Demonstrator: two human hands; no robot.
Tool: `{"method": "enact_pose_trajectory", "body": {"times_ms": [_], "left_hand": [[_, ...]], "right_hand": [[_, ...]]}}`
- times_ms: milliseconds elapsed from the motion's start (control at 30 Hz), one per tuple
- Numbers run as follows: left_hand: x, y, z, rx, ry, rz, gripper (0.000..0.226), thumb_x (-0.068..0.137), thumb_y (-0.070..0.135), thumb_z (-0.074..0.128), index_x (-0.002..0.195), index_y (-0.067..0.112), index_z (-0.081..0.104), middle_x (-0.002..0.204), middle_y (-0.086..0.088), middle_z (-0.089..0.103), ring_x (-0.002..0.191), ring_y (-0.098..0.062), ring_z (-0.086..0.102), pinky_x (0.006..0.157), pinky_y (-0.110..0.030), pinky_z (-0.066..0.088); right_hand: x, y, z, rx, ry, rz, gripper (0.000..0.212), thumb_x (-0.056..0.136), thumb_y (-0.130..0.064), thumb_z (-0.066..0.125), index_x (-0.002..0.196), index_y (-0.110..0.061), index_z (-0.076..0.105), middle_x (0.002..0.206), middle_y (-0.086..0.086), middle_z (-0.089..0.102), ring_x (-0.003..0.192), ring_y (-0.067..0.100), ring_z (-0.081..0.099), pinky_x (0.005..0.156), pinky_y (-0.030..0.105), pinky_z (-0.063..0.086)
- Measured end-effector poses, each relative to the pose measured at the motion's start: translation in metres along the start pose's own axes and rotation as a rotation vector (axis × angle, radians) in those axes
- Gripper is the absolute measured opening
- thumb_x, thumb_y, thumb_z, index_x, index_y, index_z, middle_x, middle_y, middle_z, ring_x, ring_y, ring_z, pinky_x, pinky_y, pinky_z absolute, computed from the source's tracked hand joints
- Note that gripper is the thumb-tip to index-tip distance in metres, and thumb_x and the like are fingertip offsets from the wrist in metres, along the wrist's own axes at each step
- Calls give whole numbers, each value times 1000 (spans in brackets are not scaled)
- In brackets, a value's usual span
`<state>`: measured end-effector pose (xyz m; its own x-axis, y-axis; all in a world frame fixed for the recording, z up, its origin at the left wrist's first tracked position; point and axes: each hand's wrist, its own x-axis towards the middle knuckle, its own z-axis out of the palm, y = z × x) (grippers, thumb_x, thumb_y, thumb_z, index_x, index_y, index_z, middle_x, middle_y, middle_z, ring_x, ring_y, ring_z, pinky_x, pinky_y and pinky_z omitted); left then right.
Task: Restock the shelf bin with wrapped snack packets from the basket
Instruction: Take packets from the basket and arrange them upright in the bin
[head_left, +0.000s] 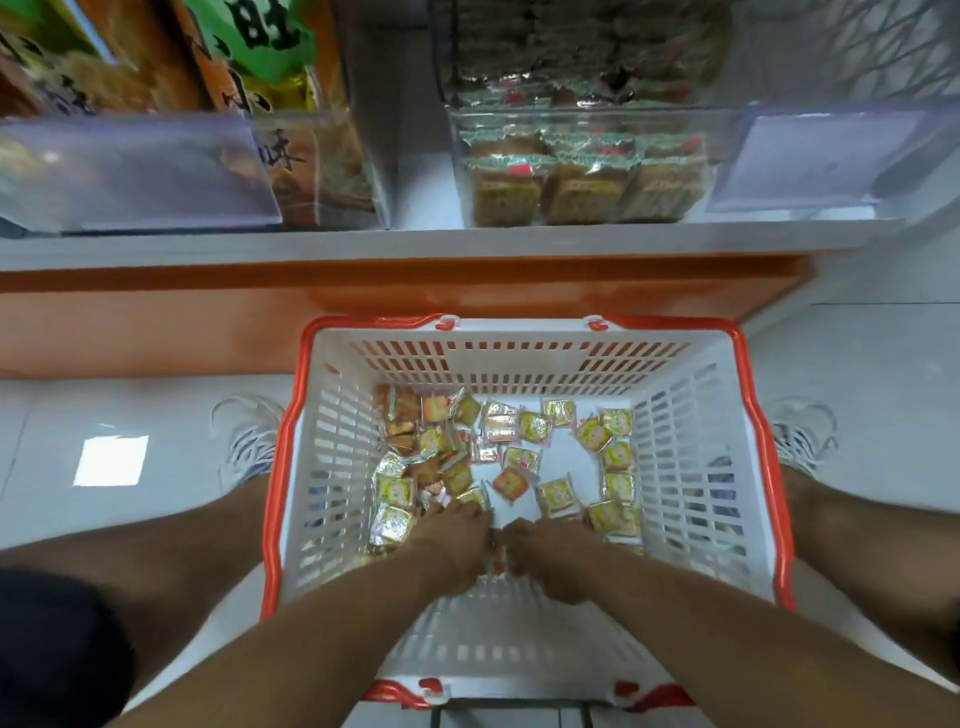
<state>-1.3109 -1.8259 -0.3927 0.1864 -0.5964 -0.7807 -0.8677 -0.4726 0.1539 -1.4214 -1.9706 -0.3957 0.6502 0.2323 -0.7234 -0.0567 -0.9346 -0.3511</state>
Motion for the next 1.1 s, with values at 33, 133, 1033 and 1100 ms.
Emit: {"method": "enact_pose_trajectory", "body": {"times_ms": [33,133,1033,1100], "left_hand": [[2,0,2,15,1,3,55,96,27,56,148,15,43,145,-11,47,136,-30,45,117,-51,27],[2,-4,7,61,-25,-32,37,98,39,49,128,19,57,130,-10,60,125,-30,53,113,-52,27],[14,6,10,-136,-51,27,45,97,54,50,132,26,54,123,-14,66,119,-35,53,93,-43,44],[13,15,13,-157,24,-14,32,99,43,48,124,24,56,115,-14,68,114,-35,55,83,-41,40]], "right_hand": [[2,-1,4,-1,13,12,82,87,-4,65,154,-29,24,142,5,42,113,34,58,76,45,51],[5,-1,10,-55,31,28,80,90,-9,65,154,-30,21,136,9,42,114,36,56,78,46,50],[7,17,4,472,97,128,29,90,-15,66,115,-13,53,105,10,63,89,23,59,80,37,50],[6,19,8,465,143,93,19,90,-17,63,99,-17,47,92,8,61,83,23,60,71,35,45]]}}
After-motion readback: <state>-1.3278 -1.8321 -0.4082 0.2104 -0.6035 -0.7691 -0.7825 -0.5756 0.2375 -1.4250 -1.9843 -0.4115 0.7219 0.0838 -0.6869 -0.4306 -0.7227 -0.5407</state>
